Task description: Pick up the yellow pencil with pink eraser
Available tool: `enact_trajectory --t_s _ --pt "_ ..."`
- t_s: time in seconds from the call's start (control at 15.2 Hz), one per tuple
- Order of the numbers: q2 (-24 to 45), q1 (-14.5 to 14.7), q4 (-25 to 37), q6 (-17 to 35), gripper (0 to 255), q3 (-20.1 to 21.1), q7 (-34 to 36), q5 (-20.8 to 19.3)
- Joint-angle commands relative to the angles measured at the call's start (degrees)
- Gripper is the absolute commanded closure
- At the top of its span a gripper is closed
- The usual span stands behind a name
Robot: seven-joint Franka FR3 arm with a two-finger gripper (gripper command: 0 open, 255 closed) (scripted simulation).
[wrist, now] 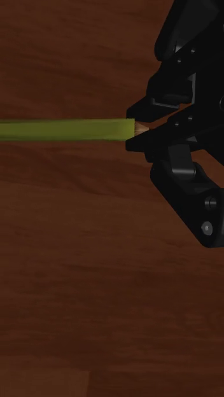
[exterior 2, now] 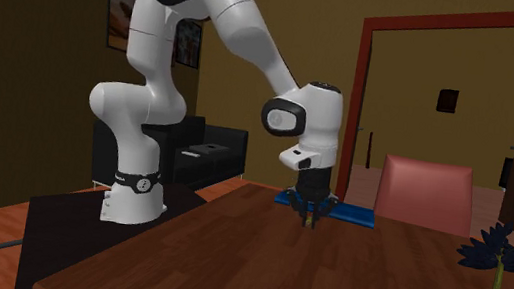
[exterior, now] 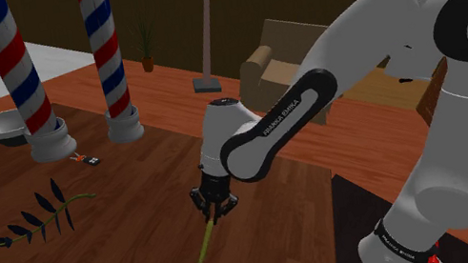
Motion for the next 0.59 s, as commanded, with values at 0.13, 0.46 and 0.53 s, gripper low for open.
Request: enact_trajectory --t_s 0.13,0.46,0.53 --pt "-2.8 -0.6 0.6 -3.1 255 0.6 -0.6 1.4" --pt "-5.7 -1.1 1.1 -6.5 255 1.1 -1.2 3.0" --pt "-5.7 -1.0 1.1 -6.5 255 1.1 -1.2 3.0"
